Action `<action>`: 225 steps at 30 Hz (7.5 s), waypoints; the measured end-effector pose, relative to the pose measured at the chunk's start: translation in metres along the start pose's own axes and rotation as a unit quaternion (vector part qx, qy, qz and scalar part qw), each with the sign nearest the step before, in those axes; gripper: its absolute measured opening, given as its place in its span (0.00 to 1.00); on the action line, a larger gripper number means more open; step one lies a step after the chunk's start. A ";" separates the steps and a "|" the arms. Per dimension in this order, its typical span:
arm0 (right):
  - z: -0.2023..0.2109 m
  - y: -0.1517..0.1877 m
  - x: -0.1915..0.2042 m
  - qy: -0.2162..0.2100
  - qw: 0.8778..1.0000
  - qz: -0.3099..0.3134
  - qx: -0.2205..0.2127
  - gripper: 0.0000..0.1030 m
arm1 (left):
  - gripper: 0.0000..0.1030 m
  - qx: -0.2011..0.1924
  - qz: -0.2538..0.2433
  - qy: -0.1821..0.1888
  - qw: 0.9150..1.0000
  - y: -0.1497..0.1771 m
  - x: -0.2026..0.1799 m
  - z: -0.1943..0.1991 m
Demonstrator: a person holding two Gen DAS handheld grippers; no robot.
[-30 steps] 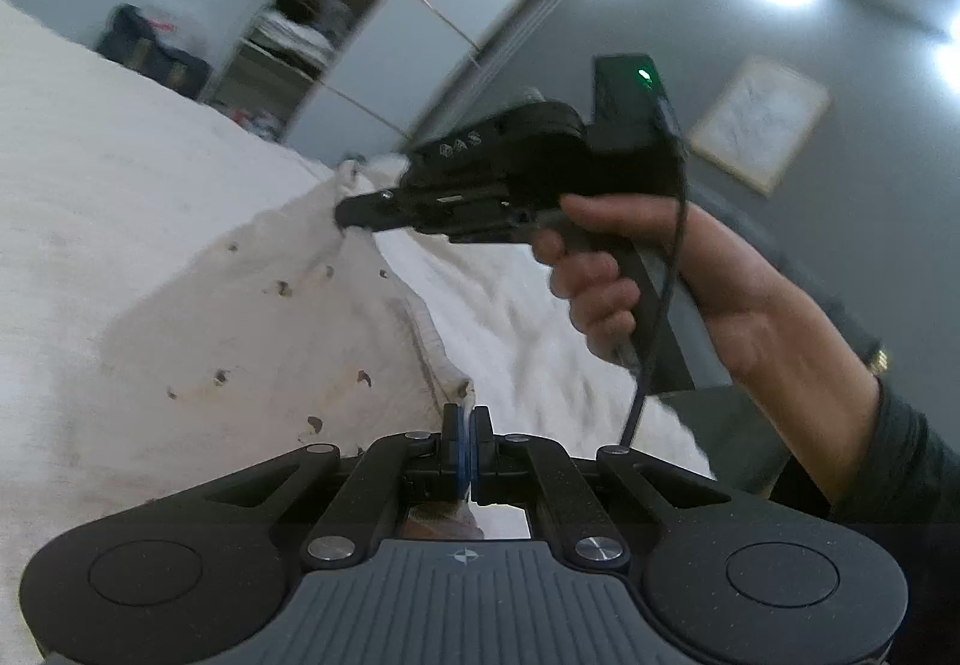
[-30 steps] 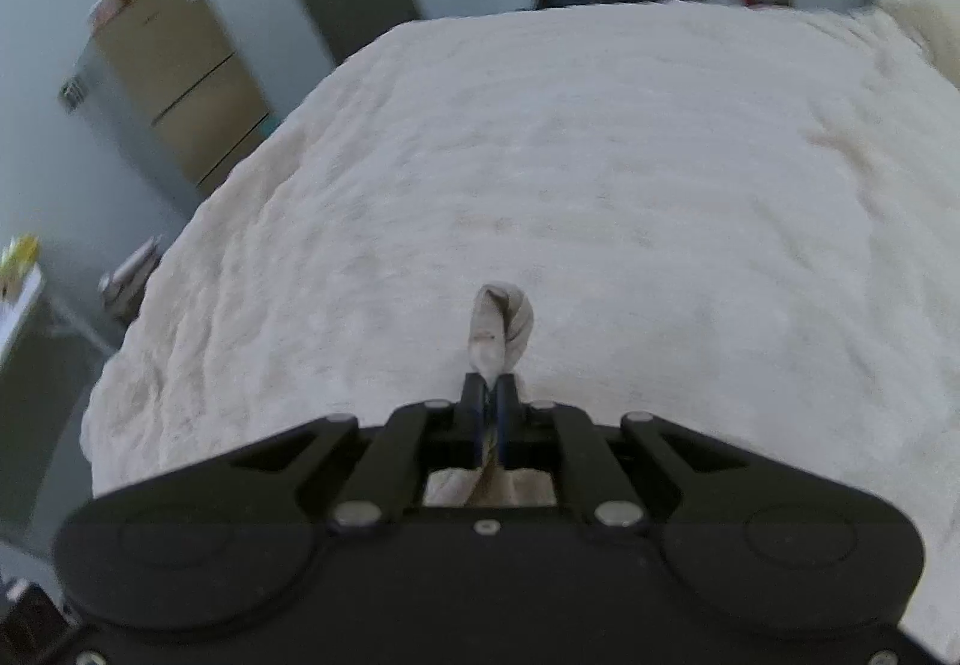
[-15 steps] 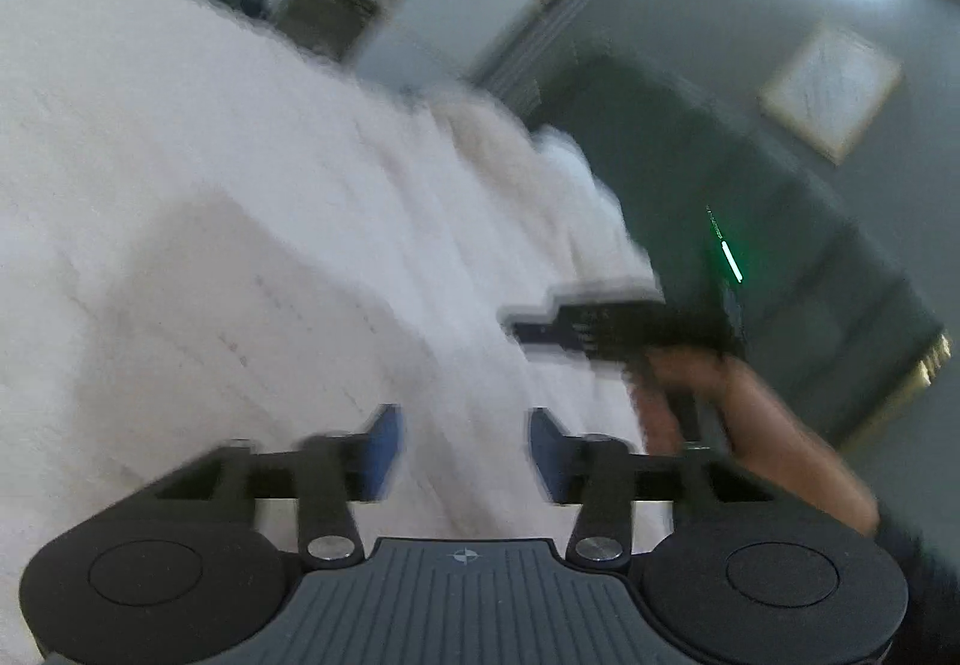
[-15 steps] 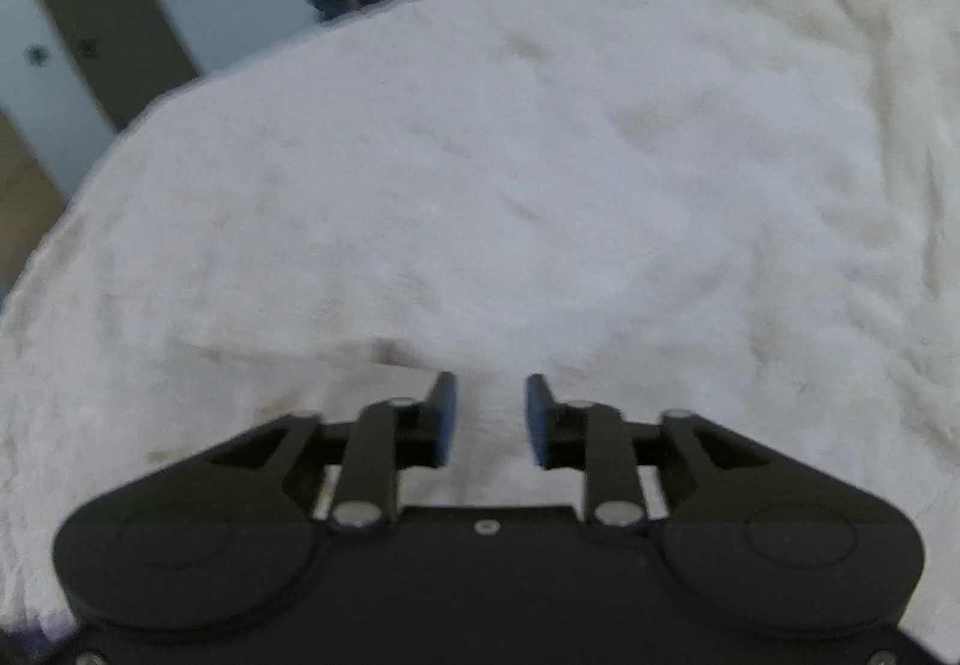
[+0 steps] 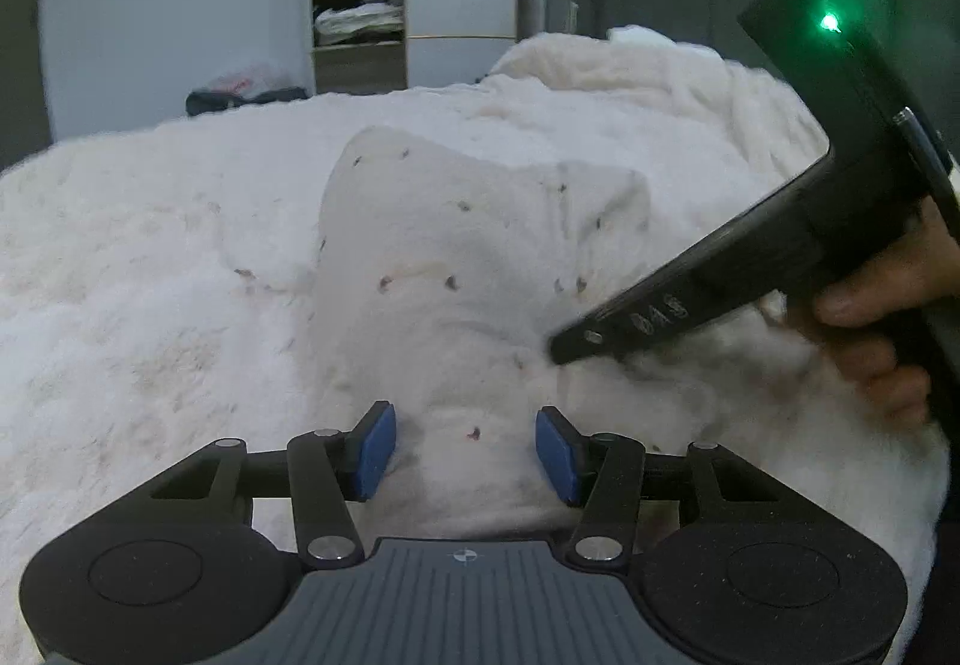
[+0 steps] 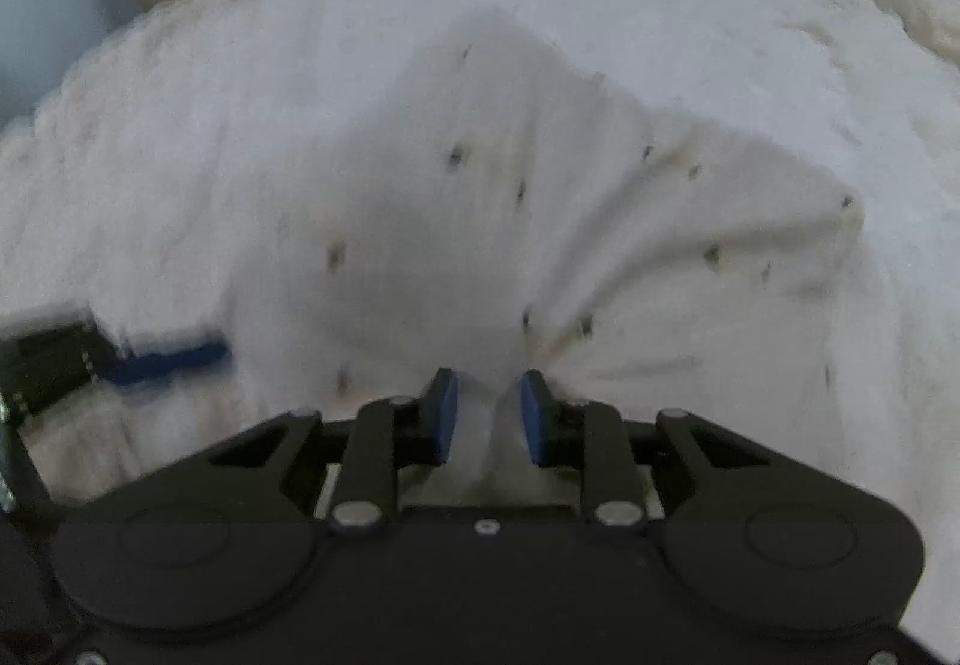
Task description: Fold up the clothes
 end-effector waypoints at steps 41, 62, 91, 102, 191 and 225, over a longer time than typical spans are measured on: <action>-0.139 -0.200 0.028 0.143 0.973 -0.061 0.172 0.59 | 0.53 0.082 0.194 0.136 0.968 -0.004 0.091 -0.052; -0.188 -0.183 0.056 0.261 0.937 -0.031 0.229 0.42 | 0.29 0.108 0.278 0.172 0.939 0.016 0.098 -0.057; -0.202 -0.448 0.196 0.101 0.993 -0.023 0.050 0.50 | 0.32 0.018 0.299 -0.061 0.952 -0.080 0.370 -0.020; -0.176 -0.331 0.153 0.069 0.993 0.061 -0.068 0.57 | 0.69 -0.077 0.225 -0.035 0.971 -0.062 0.334 0.024; 0.199 -0.075 0.196 0.043 0.995 -0.020 -0.087 0.97 | 1.00 0.043 0.187 -0.220 0.956 -0.088 0.119 0.229; 0.204 -0.077 0.200 0.039 0.995 -0.010 -0.090 0.97 | 1.00 0.044 0.188 -0.211 0.958 -0.091 0.118 0.231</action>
Point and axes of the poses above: each gripper's, at about its wrist camera, not at the fingertips, and z roughly against the way its jaws point, x to its left, y to its underside, the point moved 3 cm from there along -z, roughly the way its jaws point, and after that the axes turned 8 degrees about z, right-handed, at the moved point
